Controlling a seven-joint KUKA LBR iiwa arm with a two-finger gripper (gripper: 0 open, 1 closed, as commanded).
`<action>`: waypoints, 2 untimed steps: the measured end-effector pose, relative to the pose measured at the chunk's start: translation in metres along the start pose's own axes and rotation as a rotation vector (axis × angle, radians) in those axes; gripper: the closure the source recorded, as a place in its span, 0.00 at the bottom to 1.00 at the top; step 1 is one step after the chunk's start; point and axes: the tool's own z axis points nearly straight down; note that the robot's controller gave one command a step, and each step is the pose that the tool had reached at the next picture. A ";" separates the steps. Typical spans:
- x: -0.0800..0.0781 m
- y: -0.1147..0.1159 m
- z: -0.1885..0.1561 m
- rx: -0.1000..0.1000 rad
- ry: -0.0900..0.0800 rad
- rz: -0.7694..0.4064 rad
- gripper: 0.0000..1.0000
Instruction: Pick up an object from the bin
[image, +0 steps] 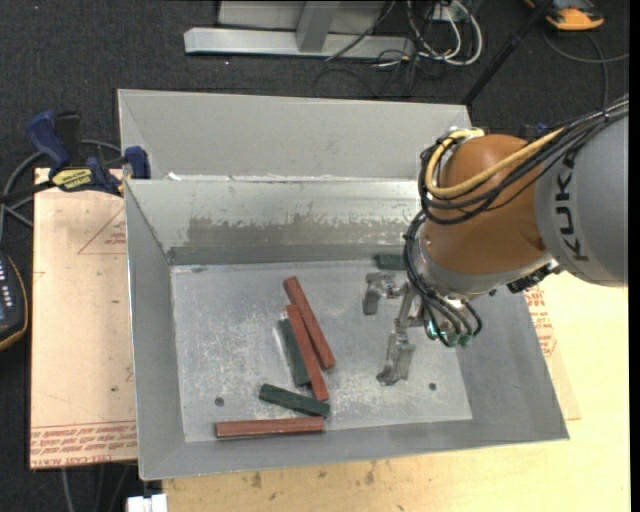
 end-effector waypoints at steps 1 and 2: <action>-0.026 0.070 0.129 0.001 -0.012 -0.475 0.00; -0.067 0.048 0.100 0.003 -0.013 -0.630 0.00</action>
Offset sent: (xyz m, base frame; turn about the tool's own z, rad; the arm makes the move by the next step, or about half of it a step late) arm 0.0229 0.0683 -0.1308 -0.4760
